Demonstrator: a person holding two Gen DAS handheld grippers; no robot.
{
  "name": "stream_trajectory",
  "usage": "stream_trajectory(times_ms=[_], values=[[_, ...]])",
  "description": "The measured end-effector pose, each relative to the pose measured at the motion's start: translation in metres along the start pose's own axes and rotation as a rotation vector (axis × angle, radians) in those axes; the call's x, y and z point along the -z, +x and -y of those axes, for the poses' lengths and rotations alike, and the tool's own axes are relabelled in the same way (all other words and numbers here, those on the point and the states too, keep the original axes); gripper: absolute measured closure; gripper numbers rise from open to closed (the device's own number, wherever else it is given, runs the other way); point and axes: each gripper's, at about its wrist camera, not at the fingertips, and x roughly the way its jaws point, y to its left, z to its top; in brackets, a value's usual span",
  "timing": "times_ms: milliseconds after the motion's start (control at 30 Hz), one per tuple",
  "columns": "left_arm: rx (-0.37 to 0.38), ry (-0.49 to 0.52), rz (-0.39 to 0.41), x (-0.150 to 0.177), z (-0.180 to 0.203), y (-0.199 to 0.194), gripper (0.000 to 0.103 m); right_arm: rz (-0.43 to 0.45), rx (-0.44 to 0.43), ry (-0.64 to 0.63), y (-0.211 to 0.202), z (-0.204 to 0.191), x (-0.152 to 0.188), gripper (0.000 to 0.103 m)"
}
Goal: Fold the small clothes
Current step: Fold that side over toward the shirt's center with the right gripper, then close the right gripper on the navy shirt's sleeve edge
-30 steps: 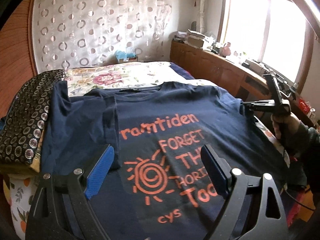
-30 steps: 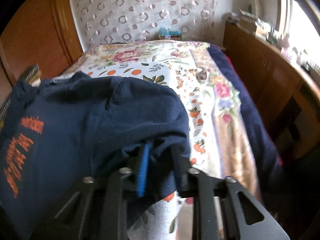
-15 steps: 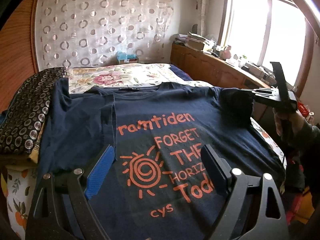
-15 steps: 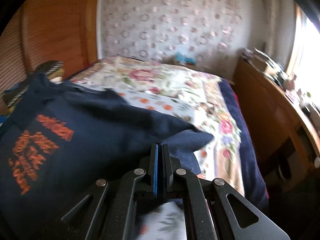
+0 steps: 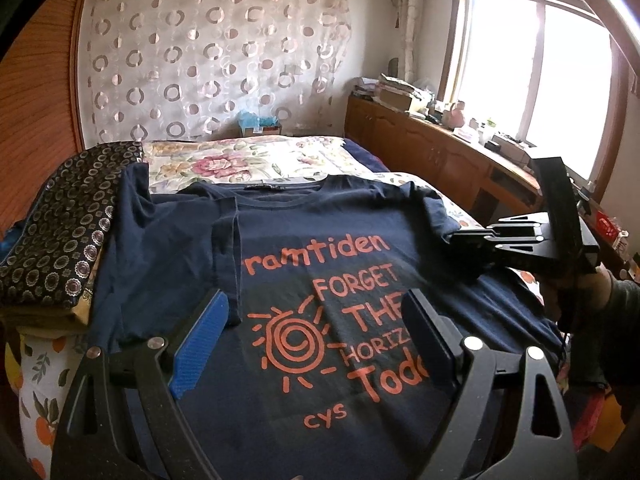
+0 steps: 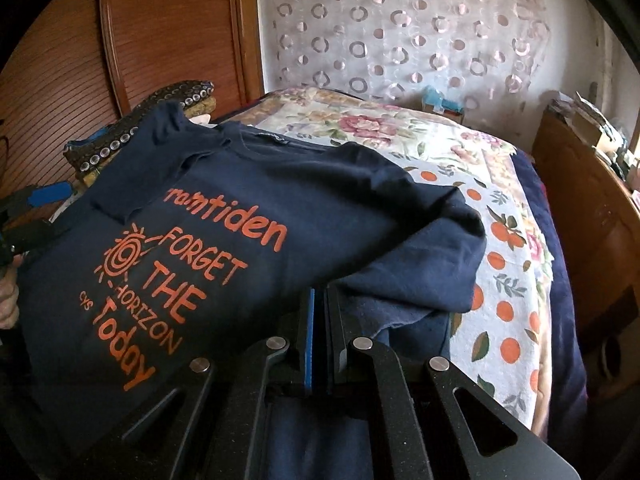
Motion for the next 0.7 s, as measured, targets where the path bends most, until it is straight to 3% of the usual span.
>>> stream_trajectory(times_ms=[167,267,300,500,700], values=[[0.006,0.001,0.002,0.001,0.003,-0.001,0.014,0.051,0.009,-0.024,-0.029,-0.004,0.005,0.093],[0.008,0.004,0.000,0.003,0.005,0.000,0.014,0.056,0.036,-0.013,-0.038,0.004,0.010,0.068],[0.009,0.005,0.000,0.003,0.006,0.000,0.014,0.048,0.063,-0.006,-0.037,0.010,0.012,0.055],[0.014,0.011,-0.005,0.005,0.008,0.001,0.014,0.016,0.126,0.097,-0.026,0.050,0.025,0.053],[0.023,0.009,-0.017,0.006,0.011,0.006,0.014,-0.025,0.087,0.133,-0.003,0.059,0.021,0.053]])
